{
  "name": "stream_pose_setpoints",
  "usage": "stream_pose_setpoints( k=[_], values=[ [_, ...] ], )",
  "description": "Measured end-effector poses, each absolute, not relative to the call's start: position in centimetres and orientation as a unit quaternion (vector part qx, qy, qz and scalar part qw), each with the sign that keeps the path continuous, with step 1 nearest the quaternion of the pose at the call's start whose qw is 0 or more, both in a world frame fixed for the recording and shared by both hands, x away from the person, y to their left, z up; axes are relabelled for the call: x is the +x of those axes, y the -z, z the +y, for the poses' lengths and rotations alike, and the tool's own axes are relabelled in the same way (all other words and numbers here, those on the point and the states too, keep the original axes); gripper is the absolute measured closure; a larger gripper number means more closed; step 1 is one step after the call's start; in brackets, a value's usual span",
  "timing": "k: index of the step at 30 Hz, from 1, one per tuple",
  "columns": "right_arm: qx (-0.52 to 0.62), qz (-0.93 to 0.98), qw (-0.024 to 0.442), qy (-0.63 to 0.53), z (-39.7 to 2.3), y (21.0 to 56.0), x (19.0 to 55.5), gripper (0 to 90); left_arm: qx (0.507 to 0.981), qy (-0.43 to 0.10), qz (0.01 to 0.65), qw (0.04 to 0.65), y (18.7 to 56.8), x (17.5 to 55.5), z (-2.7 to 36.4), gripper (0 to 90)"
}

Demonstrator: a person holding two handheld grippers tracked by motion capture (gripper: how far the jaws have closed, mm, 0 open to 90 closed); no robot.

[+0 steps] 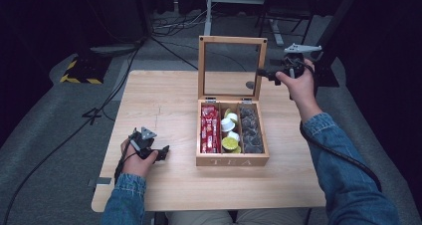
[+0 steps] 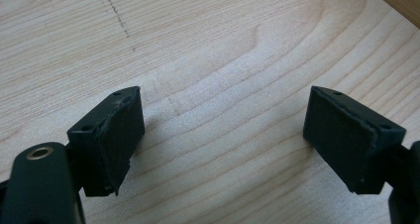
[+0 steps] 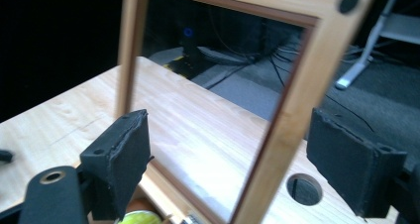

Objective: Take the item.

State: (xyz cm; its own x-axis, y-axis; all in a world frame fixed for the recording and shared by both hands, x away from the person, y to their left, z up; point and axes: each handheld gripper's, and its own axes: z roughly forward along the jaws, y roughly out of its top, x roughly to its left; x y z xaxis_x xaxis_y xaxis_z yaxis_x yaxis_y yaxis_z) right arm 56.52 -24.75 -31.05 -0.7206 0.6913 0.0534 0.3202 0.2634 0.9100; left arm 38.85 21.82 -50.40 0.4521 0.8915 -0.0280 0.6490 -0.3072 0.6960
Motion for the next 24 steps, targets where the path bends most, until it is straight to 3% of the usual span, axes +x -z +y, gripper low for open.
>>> stream_pose_setpoints(
  k=[19, 22, 24],
  values=[
    [0.269, 0.805, 0.133, -0.512, -20.8, 30.7, 50.9, 23.6, 0.788, -0.185, 0.488, 0.325, 50.4, 38.0, 22.3, 16.1],
    [0.255, 0.809, 0.125, -0.514, -20.0, 30.9, 50.5, 33.0, 0.787, -0.187, 0.491, 0.323, 50.4, 37.7, 22.5, 16.1],
    [0.247, 0.812, 0.119, -0.515, -19.4, 31.3, 50.3, 33.7, 0.786, -0.188, 0.493, 0.324, 50.4, 37.5, 22.6, 16.1]
  ],
)
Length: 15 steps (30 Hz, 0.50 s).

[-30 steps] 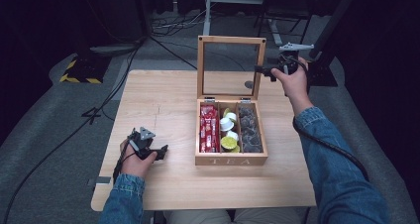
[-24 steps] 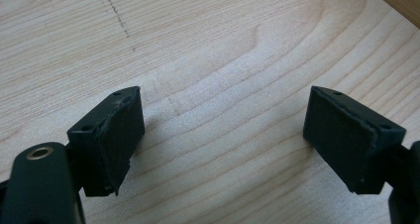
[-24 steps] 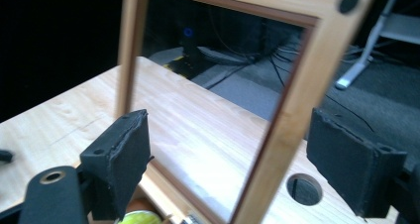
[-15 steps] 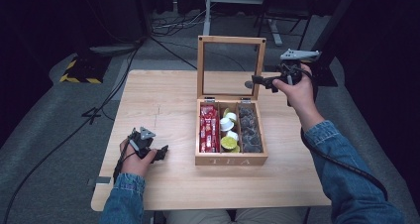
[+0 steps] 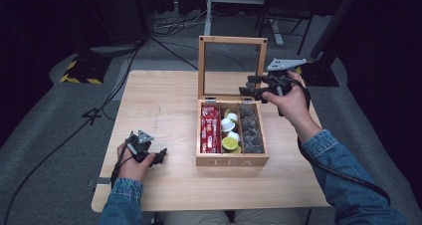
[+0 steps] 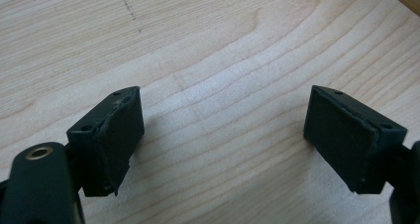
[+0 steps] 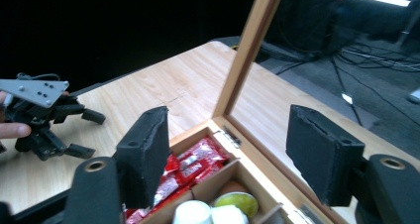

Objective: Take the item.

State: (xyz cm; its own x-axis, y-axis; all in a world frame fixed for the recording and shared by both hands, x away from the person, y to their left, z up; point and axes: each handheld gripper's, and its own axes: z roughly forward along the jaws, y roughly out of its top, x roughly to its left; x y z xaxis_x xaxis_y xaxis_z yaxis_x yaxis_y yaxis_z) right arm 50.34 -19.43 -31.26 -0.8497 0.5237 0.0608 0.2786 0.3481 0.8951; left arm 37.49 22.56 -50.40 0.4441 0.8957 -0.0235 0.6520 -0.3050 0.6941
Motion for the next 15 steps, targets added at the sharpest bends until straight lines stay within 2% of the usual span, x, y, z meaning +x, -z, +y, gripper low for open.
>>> stream_pose_setpoints(
  k=[11, 15],
  values=[
    [0.219, 0.842, 0.104, -0.482, -16.5, 32.7, 49.1, 43.3, 0.784, -0.187, 0.495, 0.324, 50.4, 37.2, 22.7, 15.8],
    [0.216, 0.849, 0.092, -0.473, -15.0, 33.7, 48.4, 41.6, 0.785, -0.186, 0.494, 0.323, 50.4, 37.4, 22.7, 15.3]
  ],
)
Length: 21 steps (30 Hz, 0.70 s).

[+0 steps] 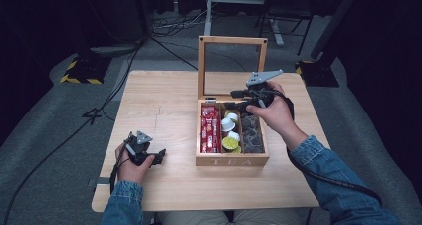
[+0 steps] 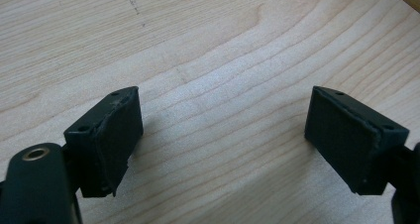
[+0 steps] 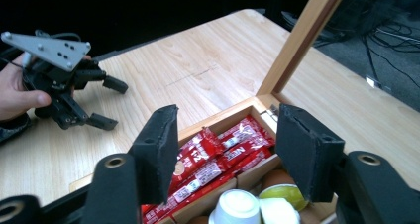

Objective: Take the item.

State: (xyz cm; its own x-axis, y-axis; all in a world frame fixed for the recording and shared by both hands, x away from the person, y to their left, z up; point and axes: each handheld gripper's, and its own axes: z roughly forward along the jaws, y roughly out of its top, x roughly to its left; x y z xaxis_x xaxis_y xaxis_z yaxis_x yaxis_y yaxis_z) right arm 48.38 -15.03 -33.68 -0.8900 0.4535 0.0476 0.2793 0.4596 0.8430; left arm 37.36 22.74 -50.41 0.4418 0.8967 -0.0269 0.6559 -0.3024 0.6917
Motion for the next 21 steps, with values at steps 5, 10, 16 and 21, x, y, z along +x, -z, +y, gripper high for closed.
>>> stream_pose_setpoints(
  k=[5, 10, 16, 21],
  values=[
    [0.213, 0.853, 0.090, -0.468, -14.1, 34.5, 48.0, 42.5, 0.786, -0.185, 0.492, 0.326, 50.4, 37.6, 22.8, 15.1],
    [0.220, 0.859, 0.094, -0.453, -13.1, 35.4, 47.6, 42.6, 0.786, -0.186, 0.493, 0.323, 50.4, 37.7, 22.9, 14.7],
    [0.211, 0.871, 0.082, -0.437, -11.9, 36.7, 47.5, 41.6, 0.787, -0.186, 0.493, 0.322, 50.4, 37.7, 22.9, 14.7],
    [0.218, 0.877, 0.068, -0.422, -11.1, 37.7, 47.5, 40.6, 0.786, -0.186, 0.493, 0.323, 50.4, 37.8, 22.9, 14.6]
  ],
)
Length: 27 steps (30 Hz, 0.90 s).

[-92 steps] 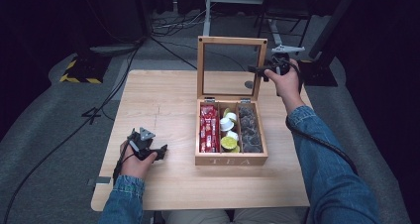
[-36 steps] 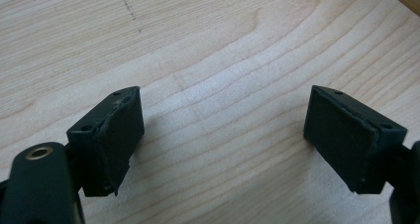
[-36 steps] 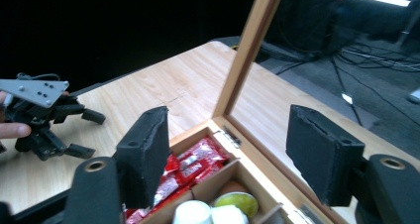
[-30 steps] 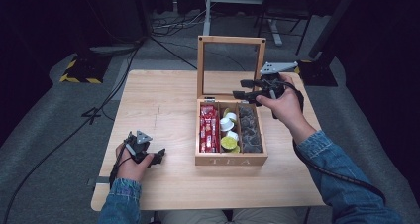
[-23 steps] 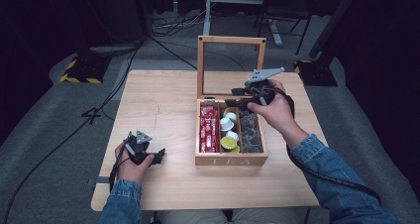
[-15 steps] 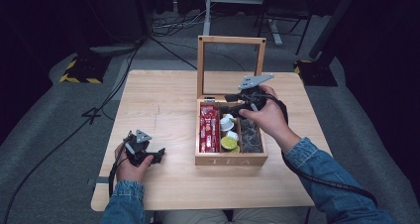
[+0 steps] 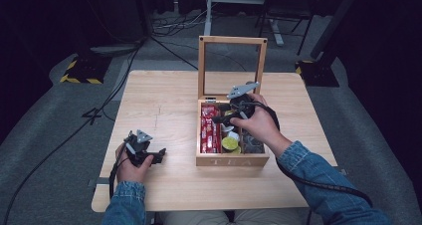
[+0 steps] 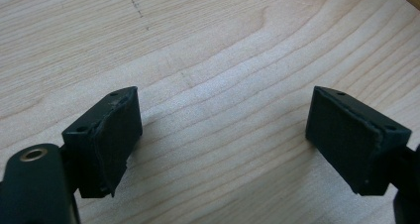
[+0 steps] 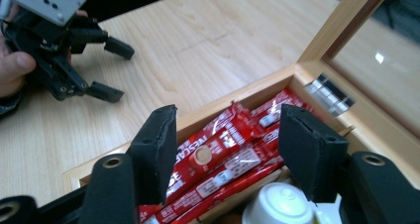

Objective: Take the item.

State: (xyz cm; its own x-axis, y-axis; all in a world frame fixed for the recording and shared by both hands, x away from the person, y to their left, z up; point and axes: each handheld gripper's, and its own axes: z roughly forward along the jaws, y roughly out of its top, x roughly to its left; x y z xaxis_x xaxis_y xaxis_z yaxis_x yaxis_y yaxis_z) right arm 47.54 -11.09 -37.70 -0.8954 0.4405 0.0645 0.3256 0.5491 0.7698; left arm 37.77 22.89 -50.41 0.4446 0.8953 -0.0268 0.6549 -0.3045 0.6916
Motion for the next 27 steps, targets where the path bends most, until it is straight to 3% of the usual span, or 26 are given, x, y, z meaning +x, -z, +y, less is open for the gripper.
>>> stream_pose_setpoints(
  k=[5, 27],
  values=[
    [0.238, 0.889, 0.041, -0.390, -10.1, 39.2, 47.3, 39.6, 0.785, -0.185, 0.494, 0.324, 50.4, 37.8, 22.9, 14.6],
    [0.248, 0.913, 0.034, -0.324, -7.6, 42.6, 46.8, 35.8, 0.786, -0.187, 0.493, 0.324, 50.4, 37.8, 22.9, 14.6]
  ],
)
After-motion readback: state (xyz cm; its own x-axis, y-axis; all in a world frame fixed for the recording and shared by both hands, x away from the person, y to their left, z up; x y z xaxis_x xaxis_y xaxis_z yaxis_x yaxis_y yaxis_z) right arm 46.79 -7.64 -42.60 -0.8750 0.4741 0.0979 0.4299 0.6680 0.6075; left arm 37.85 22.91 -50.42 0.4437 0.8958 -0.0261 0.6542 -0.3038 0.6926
